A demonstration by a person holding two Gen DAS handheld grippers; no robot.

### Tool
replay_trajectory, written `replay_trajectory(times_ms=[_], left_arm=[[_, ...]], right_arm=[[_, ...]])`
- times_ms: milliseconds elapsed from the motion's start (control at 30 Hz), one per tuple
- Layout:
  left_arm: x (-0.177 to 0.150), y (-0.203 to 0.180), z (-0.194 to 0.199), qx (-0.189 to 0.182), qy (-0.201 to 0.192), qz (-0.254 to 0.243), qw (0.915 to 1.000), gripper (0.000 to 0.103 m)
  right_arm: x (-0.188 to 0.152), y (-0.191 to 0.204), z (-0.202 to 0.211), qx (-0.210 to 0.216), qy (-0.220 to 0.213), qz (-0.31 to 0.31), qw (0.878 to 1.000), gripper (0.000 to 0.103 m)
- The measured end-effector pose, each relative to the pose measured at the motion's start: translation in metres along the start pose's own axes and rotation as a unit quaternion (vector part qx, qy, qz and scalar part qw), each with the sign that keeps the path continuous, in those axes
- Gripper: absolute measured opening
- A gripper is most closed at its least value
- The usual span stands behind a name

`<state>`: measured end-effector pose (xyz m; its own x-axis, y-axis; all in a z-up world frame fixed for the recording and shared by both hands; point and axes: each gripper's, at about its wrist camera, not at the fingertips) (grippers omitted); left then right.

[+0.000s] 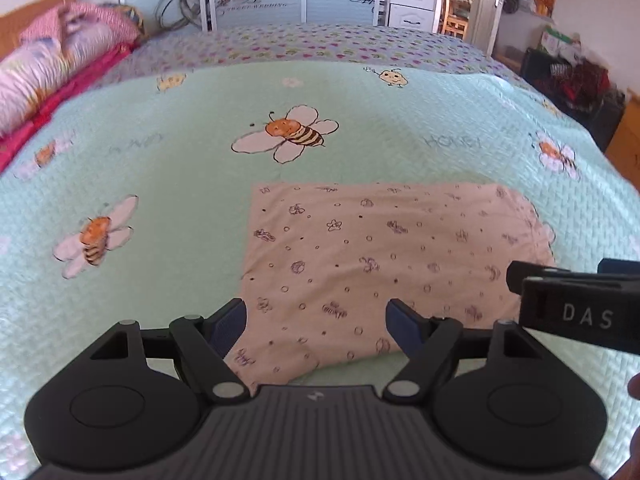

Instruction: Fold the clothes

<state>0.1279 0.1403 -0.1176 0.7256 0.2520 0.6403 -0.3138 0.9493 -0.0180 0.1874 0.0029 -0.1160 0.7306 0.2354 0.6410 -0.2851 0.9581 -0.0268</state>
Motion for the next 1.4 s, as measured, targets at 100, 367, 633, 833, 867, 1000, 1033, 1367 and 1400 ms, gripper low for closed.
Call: replay_trajectory(times_ms=[100, 367, 633, 833, 867, 1000, 1033, 1367, 1400], left_arm=[[-0.003, 0.001, 0.012, 0.0, -0.002, -0.001, 1.0, 0.08], [-0.008, 0.002, 0.032, -0.001, -0.014, 0.002, 0.9999, 0.08], [-0.01, 0.015, 0.047, -0.004, -0.023, 0.016, 0.9996, 0.08], [-0.005, 0.05, 0.038, -0.06, -0.014, 0.057, 0.9965, 0.08], [-0.003, 0.064, 0.032, -0.078, -0.013, 0.081, 0.9936, 0.08], [0.007, 0.119, -0.013, -0.159, 0.013, 0.158, 0.9744, 0.08], [0.01, 0.132, -0.026, -0.177, 0.022, 0.175, 0.9681, 0.08], [0.029, 0.163, -0.154, -0.276, 0.138, 0.253, 0.9168, 0.08], [0.032, 0.162, -0.164, -0.279, 0.152, 0.254, 0.9136, 0.08]], right_arm=[[-0.005, -0.003, 0.013, 0.009, -0.006, -0.011, 1.0, 0.092], [-0.008, -0.002, 0.041, 0.008, -0.024, -0.006, 1.0, 0.092], [-0.009, 0.0, 0.064, 0.002, -0.04, -0.004, 0.999, 0.092], [-0.013, -0.007, 0.072, 0.027, -0.053, 0.008, 0.998, 0.092], [-0.013, -0.016, 0.07, 0.045, -0.054, 0.003, 0.998, 0.092], [-0.017, -0.082, 0.045, 0.162, -0.055, -0.075, 0.982, 0.092], [-0.019, -0.104, 0.033, 0.199, -0.05, -0.11, 0.973, 0.092], [-0.042, -0.255, -0.123, 0.375, 0.03, -0.374, 0.848, 0.092], [-0.042, -0.26, -0.134, 0.379, 0.035, -0.383, 0.842, 0.092]])
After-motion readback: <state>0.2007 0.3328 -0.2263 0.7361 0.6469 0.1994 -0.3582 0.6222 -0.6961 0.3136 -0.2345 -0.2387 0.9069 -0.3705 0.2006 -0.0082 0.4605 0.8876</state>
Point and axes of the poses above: each gripper's, at about its wrist camera, not at the fingertips, and z roughly against the way its jaws point, y to its left, x to its top, and after that the axes turned 2 degrees about y, right-handed
